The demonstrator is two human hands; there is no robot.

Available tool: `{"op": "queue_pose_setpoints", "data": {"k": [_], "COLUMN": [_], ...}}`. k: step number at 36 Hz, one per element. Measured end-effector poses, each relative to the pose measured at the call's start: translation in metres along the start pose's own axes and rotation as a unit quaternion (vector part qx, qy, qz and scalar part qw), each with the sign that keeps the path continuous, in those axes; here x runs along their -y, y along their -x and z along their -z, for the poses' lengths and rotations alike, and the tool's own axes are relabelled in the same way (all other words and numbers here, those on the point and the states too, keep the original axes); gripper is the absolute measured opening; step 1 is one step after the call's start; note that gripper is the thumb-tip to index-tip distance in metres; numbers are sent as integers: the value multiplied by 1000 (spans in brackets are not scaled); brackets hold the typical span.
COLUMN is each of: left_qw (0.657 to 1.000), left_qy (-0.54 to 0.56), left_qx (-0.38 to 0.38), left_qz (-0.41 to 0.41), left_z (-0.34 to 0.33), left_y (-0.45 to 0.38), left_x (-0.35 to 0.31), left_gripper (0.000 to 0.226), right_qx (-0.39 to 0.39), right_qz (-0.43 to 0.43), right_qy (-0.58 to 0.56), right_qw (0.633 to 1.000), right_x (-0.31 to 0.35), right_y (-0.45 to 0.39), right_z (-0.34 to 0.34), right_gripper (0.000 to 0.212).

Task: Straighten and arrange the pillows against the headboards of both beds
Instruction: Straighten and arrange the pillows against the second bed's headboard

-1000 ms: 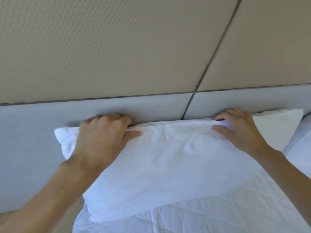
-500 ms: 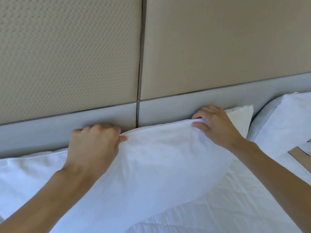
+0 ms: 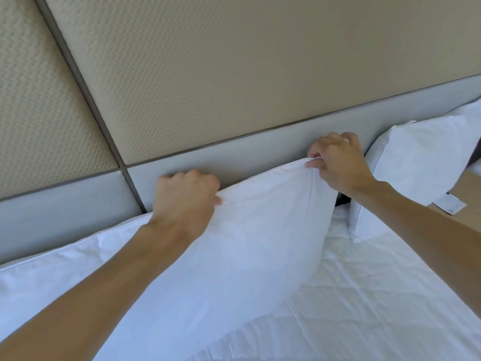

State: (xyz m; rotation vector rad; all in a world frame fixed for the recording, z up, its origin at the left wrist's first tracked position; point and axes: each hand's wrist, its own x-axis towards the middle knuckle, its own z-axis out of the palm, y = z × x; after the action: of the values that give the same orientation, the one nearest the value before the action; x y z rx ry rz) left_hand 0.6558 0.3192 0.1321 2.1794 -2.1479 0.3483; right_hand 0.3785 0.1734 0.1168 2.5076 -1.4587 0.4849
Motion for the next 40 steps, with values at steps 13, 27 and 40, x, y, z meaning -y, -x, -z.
{"op": "queue_pose_setpoints", "data": {"k": [13,27,40], "left_qw": [999,982,993], "left_qy": [38,173,64], "left_qx": [22,63,19], "left_qz": [-10,-40,-99], "left_z": [3,0,-21], "left_y": [-40,-152,-171], "left_x": [-64,-207,-208], "left_gripper": [37,19,20], "right_qx": [15,8,202], "right_qz": [-54,-263,-416], "right_qy": [-79,-692,-570], "right_qw": [995,673,679], "right_x": [-48,-50,-36], "right_y": [-7,26,190], "right_z": [-7,-52,-205], "right_gripper": [6,24,25]}}
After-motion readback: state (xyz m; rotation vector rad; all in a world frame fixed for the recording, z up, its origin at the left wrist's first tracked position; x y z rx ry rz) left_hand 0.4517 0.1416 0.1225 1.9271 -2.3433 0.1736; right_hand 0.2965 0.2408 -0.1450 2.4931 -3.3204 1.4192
